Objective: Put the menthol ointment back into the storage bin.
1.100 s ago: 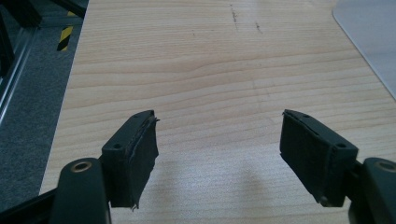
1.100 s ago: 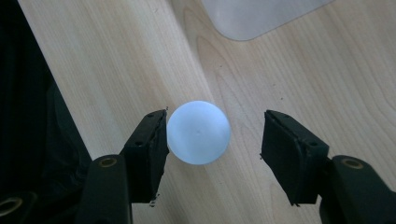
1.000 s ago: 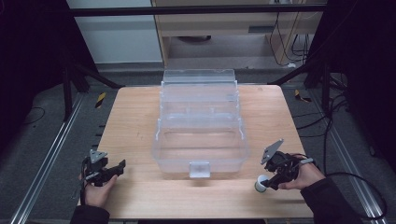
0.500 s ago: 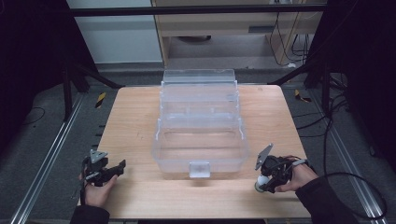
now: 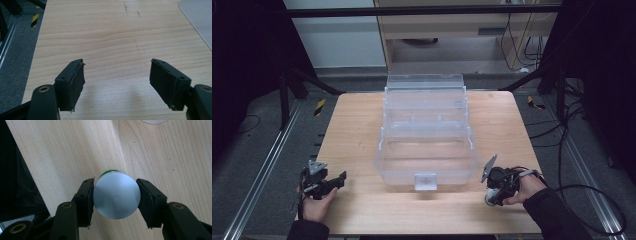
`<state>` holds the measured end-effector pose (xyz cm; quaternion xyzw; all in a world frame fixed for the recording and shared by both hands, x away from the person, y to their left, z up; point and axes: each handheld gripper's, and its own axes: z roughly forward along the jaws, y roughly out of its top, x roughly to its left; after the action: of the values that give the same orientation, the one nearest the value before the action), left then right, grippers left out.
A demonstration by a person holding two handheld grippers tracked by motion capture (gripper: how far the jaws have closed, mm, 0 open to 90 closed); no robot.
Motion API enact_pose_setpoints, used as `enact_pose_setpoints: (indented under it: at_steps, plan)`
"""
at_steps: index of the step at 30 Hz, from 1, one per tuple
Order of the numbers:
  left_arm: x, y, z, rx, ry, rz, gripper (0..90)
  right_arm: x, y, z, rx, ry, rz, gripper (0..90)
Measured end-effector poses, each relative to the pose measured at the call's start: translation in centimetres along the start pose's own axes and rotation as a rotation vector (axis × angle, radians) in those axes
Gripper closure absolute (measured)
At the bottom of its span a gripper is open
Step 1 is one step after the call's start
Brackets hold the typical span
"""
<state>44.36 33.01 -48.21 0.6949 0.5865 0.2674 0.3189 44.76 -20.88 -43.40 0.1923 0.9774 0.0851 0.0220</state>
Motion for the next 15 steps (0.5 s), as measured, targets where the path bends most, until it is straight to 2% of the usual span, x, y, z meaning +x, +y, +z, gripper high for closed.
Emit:
enact_pose_setpoints:
  at_steps: [7, 15]
  plan:
    - [0.0, 0.0, 0.0, 0.001, 0.003, -0.003, 27.4, -0.1, 0.2, -0.1, 0.019, 0.005, 0.028, 50.3]
    - [0.1, 0.0, 0.0, 0.007, 0.008, -0.007, 27.5, -0.6, 0.5, -1.4, -0.009, -0.003, 0.067, 50.4]
